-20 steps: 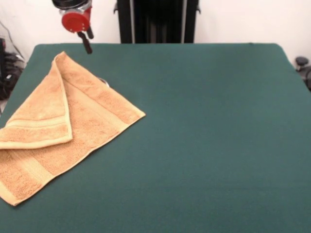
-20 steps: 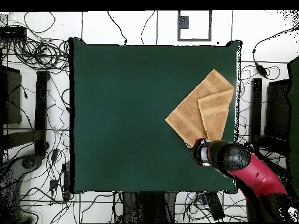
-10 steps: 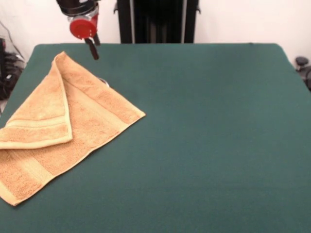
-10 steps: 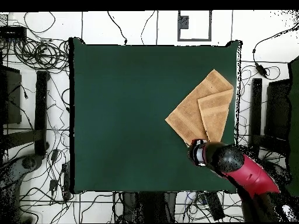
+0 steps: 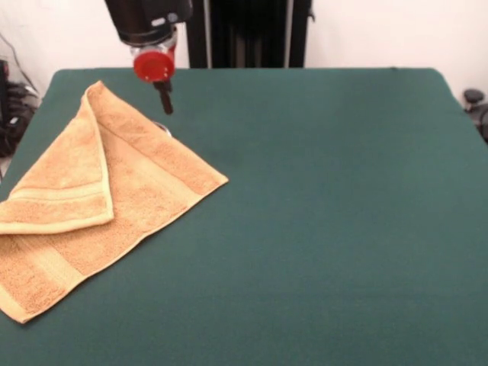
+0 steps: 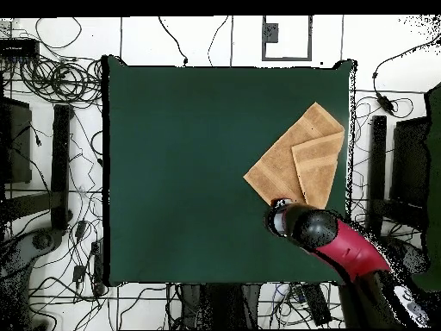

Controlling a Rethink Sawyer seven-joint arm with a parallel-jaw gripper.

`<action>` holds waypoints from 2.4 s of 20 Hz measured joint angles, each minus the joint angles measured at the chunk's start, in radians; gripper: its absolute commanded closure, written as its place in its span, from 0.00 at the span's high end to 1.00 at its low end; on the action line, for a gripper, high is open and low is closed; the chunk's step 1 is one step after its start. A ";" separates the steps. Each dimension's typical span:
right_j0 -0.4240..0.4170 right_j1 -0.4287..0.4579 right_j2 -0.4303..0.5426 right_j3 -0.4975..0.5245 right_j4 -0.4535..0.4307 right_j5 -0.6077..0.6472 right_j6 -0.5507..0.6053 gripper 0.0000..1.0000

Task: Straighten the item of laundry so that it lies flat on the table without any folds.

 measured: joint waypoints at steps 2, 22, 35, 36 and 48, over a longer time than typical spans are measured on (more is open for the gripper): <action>0.005 0.022 0.002 -0.004 0.002 -0.017 0.000 1.00; 0.000 0.159 0.016 -0.046 0.003 -0.083 0.000 1.00; 0.056 0.008 0.012 -0.050 0.020 -0.038 0.000 1.00; 0.066 -0.011 0.009 -0.055 0.023 -0.021 0.000 1.00; 0.071 0.052 0.008 -0.155 0.036 -0.002 0.000 1.00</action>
